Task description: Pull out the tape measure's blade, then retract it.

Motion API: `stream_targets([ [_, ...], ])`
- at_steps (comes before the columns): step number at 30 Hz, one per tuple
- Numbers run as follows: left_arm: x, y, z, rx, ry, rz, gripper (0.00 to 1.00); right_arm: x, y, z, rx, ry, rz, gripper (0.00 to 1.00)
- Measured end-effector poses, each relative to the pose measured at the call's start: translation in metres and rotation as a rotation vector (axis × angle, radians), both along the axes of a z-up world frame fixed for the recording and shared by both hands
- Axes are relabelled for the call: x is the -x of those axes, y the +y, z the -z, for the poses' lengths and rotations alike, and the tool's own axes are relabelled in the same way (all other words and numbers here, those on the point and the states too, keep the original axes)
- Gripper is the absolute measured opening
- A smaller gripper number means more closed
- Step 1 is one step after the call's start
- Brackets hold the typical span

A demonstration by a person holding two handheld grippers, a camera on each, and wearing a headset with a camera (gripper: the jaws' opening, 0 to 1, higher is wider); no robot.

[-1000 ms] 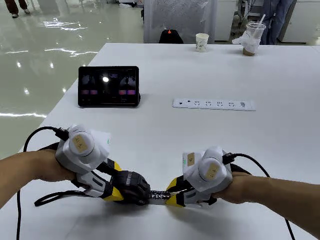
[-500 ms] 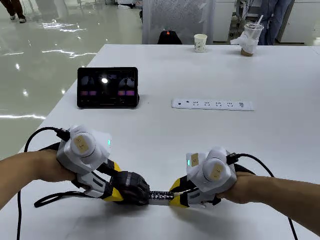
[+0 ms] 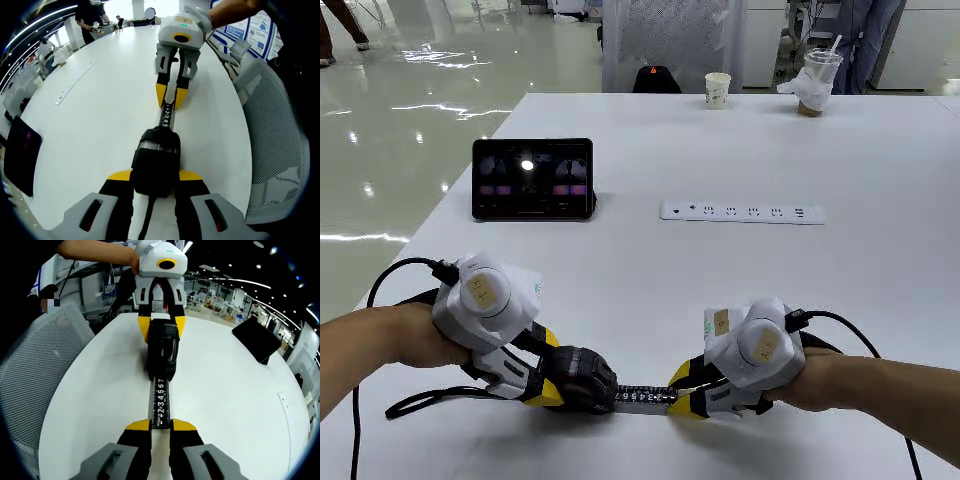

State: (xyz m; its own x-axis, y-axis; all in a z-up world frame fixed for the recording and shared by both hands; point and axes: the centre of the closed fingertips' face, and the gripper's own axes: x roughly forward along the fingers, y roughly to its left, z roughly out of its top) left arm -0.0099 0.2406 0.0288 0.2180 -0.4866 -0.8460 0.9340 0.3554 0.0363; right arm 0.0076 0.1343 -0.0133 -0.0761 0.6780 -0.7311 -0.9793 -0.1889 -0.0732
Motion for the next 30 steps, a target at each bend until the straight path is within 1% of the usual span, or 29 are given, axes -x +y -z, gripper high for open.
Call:
stream_targets([
  [9,-0.003,0.002,0.002,-0.001,0.002,-0.003,0.26,-0.003,-0.018,0.0,0.01,0.009,0.017,0.09],
  [15,-0.006,0.005,0.005,-0.001,0.004,-0.005,0.26,-0.005,-0.029,0.0,0.013,0.009,0.025,0.09],
  [23,-0.01,0.007,0.009,-0.002,0.005,-0.006,0.26,-0.007,-0.039,-0.001,0.017,0.013,0.036,0.09],
  [30,-0.011,0.007,0.01,-0.001,0.005,-0.009,0.26,-0.01,-0.05,-0.002,0.018,0.014,0.045,0.09],
])
